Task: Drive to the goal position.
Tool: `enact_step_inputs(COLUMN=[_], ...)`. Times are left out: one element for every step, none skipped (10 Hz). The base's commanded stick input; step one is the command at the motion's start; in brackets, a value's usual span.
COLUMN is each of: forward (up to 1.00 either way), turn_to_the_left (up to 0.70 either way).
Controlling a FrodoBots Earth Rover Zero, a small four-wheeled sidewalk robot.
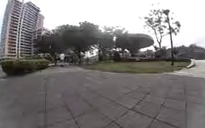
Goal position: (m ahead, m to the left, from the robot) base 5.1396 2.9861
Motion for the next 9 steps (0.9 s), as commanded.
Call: enact_step_inputs(forward=[0.85,0.85,0.85,0.85,0.85,0.85,0.85,0.85,0.85], turn_to_the_left=[0.0,0.0,0.0,0.0,0.0,0.0,0.0,0.0,0.0])
